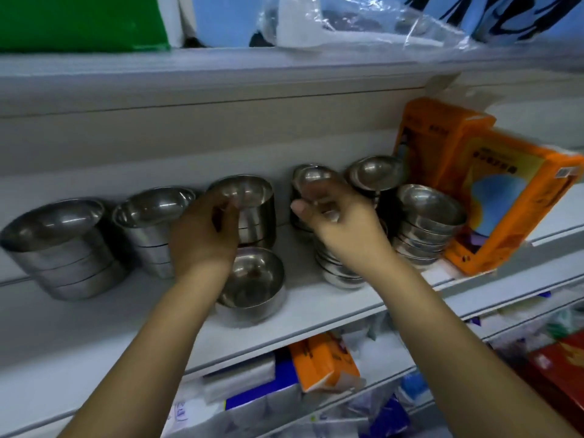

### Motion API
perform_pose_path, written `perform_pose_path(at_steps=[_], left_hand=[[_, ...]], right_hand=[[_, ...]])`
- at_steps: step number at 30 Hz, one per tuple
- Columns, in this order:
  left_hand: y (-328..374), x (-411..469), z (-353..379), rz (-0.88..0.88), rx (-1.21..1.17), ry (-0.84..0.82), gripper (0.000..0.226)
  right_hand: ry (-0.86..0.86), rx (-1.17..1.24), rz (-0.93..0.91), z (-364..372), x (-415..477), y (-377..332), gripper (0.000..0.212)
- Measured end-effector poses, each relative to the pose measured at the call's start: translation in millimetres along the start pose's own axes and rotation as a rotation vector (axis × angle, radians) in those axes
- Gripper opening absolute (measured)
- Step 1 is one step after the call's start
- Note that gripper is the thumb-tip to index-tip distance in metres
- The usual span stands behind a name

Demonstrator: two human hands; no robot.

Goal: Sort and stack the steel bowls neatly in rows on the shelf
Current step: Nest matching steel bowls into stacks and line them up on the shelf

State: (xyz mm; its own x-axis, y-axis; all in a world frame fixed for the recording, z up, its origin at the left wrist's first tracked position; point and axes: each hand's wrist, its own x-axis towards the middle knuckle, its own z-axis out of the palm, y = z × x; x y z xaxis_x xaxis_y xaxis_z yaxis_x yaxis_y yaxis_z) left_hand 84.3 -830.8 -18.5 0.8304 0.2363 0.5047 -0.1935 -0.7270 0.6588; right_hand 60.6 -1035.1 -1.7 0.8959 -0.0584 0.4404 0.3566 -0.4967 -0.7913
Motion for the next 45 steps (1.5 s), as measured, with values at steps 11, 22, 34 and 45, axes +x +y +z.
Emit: perform_pose_path(at_steps=[11, 22, 34, 45], left_hand=[[-123.1, -34.3, -39.3, -0.208, -0.255, 0.089, 0.022], [-136.1, -23.6, -42.9, -0.205, -0.426, 0.093, 0.030], [-150.9, -11.1, -18.0, -0.359, -0.443, 0.037, 0.107], [-168.9, -11.1, -4.8, -0.426, -0.387, -0.053, 0.110]], right_hand=[[-0.155, -0.235, 0.317, 123.0, -76.7, -5.0, 0.143], [-0.011, 0.052, 0.242, 89.4, -68.9, -34.0, 0.129], [0.140, 0.077, 0.115, 98.4, 43.8, -55.0, 0.115], [-0.017, -0.017, 0.210, 121.2, 83.4, -35.7, 0.128]])
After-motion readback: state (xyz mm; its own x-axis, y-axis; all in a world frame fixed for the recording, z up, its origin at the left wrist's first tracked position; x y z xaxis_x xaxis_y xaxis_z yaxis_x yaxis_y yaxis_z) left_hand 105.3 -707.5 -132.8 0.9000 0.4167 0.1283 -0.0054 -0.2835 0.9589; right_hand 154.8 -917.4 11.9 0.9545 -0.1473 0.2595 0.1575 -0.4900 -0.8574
